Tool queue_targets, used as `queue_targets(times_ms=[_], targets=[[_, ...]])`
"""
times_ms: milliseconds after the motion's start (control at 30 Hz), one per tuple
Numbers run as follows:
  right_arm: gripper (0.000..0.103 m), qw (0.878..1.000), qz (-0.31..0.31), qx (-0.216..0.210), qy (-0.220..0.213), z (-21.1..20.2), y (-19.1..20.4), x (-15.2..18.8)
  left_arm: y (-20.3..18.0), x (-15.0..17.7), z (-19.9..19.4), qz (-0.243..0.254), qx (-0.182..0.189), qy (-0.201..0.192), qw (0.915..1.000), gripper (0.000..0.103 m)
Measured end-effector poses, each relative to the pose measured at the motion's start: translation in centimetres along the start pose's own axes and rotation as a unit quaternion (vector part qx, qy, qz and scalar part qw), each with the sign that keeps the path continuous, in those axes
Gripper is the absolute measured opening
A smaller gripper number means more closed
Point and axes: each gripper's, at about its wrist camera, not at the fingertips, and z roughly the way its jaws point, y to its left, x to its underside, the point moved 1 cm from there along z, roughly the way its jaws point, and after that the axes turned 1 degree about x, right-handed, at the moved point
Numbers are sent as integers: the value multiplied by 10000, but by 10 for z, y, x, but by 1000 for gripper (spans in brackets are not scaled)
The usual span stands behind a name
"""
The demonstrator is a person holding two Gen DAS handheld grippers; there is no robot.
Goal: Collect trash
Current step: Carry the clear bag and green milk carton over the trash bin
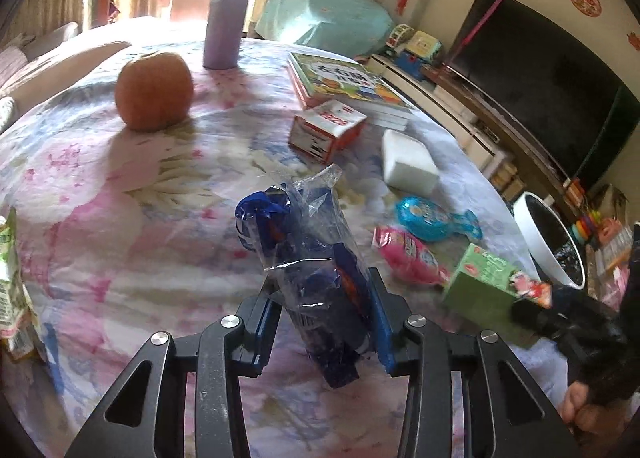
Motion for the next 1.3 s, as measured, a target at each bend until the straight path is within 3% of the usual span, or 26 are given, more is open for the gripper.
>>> queue_targets(times_ms=[267, 400, 567, 633, 667, 700, 867, 1067, 1300], targets=[[51, 9987, -355, 108, 345, 18, 10, 4, -1, 4, -7, 14, 12, 37, 10000, 39], [70, 9987, -306, 127, 380, 21, 8, 4, -5, 7, -11, 71, 30, 52, 10000, 39], [70, 9987, -339, 200, 326, 20, 7, 2, -11, 9, -13, 140, 63, 63, 9999, 39], [65, 9984, -415, 215, 317, 21, 10, 1, -14, 10, -13, 163, 71, 71, 9998, 39], [58, 9981, -482, 211, 322, 23, 12, 0, -15, 11, -14, 170, 78, 85, 9998, 39], [45, 9981, -488, 167, 335, 23, 13, -1, -16, 11, -13, 176, 84, 97, 9998, 39], [43, 9992, -292, 103, 268, 16, 5, 4, -30, 13, -17, 275, 195, 107, 9994, 39], [42, 9992, 371, 120, -18, -12, -27, 15, -66, 13, -13, 626, 533, 196, 9964, 39], [42, 9942, 913, 369, -423, -55, -67, 23, -111, 13, 4, 1043, 888, 403, 9897, 39]])
